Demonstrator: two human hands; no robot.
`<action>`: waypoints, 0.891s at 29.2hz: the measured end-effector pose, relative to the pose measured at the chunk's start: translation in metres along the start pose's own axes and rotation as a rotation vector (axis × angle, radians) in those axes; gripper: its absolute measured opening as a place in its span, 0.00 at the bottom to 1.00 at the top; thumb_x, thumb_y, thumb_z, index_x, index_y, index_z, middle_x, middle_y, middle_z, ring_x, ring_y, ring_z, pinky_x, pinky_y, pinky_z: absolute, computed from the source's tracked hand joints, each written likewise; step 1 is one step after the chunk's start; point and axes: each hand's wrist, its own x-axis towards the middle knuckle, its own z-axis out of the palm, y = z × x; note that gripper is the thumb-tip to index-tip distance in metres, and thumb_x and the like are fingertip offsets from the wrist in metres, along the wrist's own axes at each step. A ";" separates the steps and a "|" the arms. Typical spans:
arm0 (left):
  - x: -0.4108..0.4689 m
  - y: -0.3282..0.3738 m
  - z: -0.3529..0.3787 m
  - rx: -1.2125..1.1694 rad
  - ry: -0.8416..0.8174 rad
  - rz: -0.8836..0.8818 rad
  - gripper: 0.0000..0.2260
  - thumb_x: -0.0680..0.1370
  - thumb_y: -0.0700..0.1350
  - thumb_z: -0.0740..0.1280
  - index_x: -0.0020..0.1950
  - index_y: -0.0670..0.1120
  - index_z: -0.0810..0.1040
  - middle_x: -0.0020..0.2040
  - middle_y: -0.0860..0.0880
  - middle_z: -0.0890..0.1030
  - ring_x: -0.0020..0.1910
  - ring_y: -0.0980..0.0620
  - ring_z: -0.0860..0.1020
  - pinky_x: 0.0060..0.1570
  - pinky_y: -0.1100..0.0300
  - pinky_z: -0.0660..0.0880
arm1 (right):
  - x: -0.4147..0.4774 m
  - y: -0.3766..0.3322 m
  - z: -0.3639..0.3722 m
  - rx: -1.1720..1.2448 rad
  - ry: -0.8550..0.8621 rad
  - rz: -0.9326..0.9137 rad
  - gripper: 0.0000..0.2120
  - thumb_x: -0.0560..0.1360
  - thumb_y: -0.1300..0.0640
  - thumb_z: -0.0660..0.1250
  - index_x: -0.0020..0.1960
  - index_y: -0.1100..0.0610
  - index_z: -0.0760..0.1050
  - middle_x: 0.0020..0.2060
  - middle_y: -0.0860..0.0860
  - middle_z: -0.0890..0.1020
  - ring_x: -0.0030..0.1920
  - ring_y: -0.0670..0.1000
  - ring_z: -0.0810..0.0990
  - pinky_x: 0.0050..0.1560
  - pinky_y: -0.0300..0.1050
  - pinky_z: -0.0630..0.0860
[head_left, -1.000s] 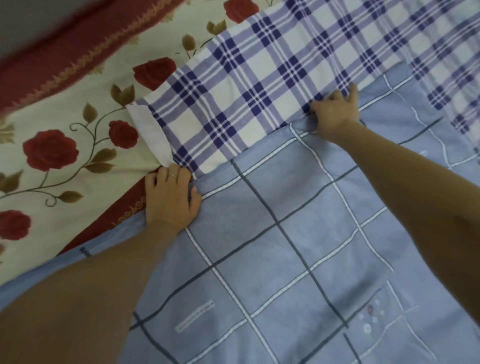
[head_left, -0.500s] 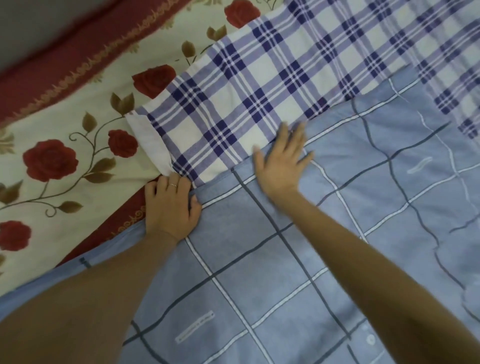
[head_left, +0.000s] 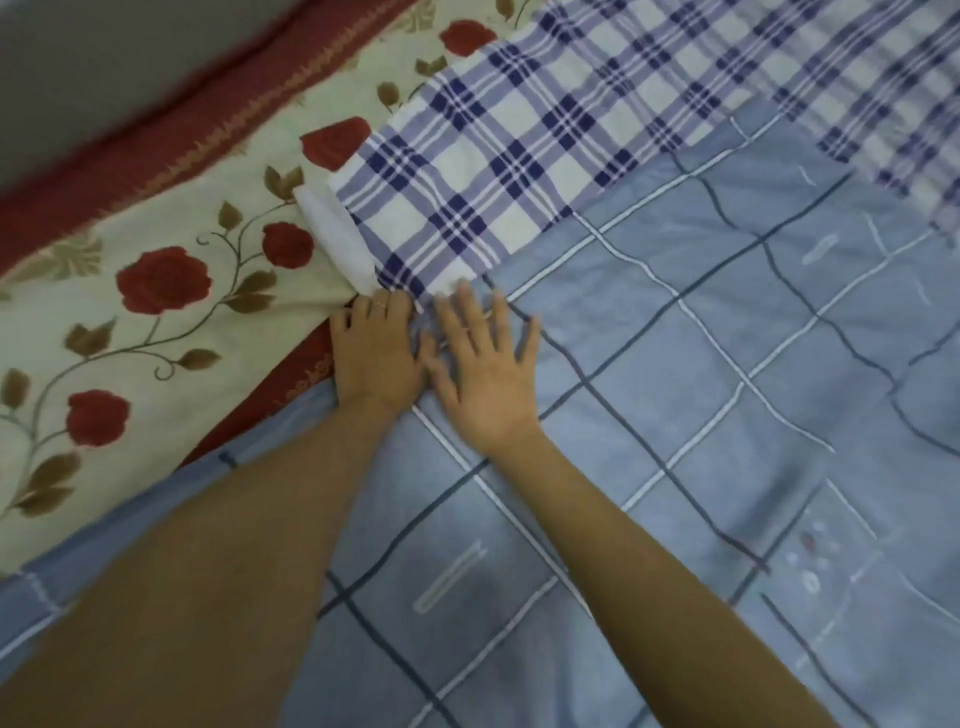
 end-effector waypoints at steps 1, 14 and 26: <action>-0.005 0.001 -0.008 -0.060 -0.017 0.006 0.15 0.74 0.52 0.57 0.50 0.42 0.73 0.46 0.43 0.78 0.47 0.42 0.75 0.49 0.50 0.62 | -0.055 -0.010 0.005 -0.034 -0.016 -0.041 0.27 0.80 0.43 0.51 0.76 0.51 0.57 0.76 0.50 0.59 0.75 0.57 0.57 0.71 0.67 0.49; -0.396 -0.138 -0.120 0.098 -0.409 0.006 0.26 0.76 0.57 0.54 0.74 0.53 0.60 0.74 0.41 0.62 0.72 0.42 0.57 0.67 0.37 0.55 | -0.312 -0.107 -0.013 0.198 -0.238 0.518 0.35 0.73 0.40 0.50 0.72 0.62 0.65 0.71 0.63 0.65 0.70 0.66 0.64 0.68 0.66 0.59; -0.413 -0.238 -0.166 -0.683 -0.102 -1.209 0.28 0.75 0.42 0.68 0.70 0.34 0.62 0.67 0.36 0.68 0.64 0.39 0.71 0.58 0.52 0.71 | -0.395 -0.230 -0.012 0.026 -0.605 0.039 0.54 0.55 0.21 0.56 0.68 0.57 0.66 0.59 0.60 0.77 0.55 0.62 0.79 0.52 0.65 0.73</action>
